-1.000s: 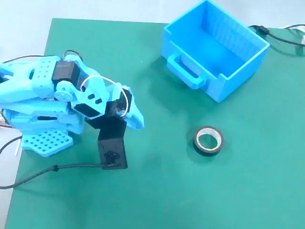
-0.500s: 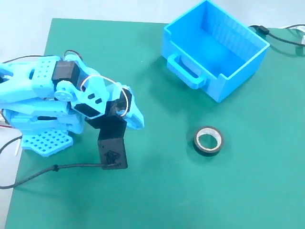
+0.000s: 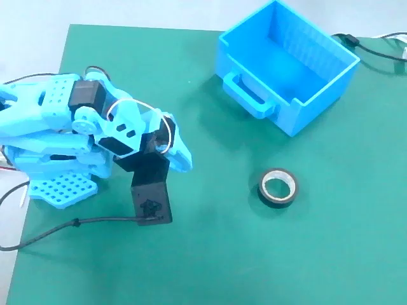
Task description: Put the tape in the box
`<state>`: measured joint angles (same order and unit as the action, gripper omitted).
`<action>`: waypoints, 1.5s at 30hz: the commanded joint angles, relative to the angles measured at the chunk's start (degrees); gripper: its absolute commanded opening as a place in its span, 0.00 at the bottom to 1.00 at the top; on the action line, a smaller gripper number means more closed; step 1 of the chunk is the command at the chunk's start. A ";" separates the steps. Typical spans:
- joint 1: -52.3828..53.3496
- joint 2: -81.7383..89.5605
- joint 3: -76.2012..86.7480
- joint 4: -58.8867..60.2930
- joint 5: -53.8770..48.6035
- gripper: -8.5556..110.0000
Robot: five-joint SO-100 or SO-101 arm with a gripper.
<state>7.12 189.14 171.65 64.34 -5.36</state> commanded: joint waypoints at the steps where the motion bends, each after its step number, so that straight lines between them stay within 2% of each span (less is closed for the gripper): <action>1: 0.35 0.26 -7.56 0.97 -1.32 0.07; 14: 3.34 -6.24 -15.21 -0.62 -1.32 0.07; 32: 5.89 -47.55 -47.72 -2.02 2.90 0.08; 45: 5.71 -68.82 -62.40 -1.05 5.71 0.17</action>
<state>11.95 122.43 115.40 62.84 -0.44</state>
